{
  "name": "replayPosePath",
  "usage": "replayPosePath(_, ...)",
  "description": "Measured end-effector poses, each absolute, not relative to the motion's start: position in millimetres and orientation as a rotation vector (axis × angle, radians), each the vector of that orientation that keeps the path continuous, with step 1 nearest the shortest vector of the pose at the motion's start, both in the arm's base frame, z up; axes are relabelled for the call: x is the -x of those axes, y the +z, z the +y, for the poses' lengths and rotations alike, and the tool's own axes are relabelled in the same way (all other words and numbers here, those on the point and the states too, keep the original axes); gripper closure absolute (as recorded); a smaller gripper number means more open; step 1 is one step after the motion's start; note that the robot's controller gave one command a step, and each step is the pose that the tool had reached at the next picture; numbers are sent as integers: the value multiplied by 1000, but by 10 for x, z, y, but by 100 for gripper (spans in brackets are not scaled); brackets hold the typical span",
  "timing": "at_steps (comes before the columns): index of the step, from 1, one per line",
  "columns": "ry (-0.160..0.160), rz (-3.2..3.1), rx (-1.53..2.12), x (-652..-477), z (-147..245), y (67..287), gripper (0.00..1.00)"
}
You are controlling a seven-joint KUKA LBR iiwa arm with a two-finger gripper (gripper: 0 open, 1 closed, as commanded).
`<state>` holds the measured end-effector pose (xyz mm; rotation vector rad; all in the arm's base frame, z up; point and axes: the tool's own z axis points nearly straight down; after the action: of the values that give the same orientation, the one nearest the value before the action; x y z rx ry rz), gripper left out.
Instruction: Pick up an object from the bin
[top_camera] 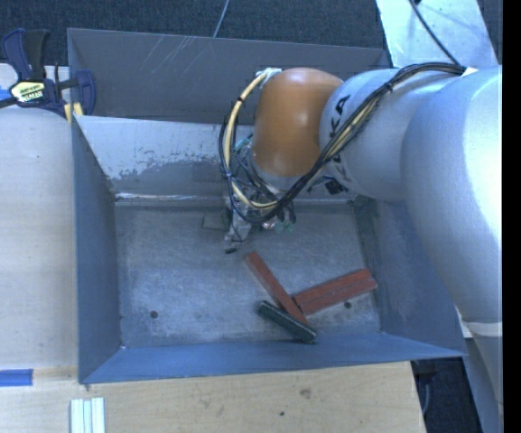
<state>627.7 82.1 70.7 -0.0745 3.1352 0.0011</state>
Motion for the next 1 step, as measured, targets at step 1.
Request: replayPosePath(1, -1, 3148, 74, -6243, 817, 829, 100)
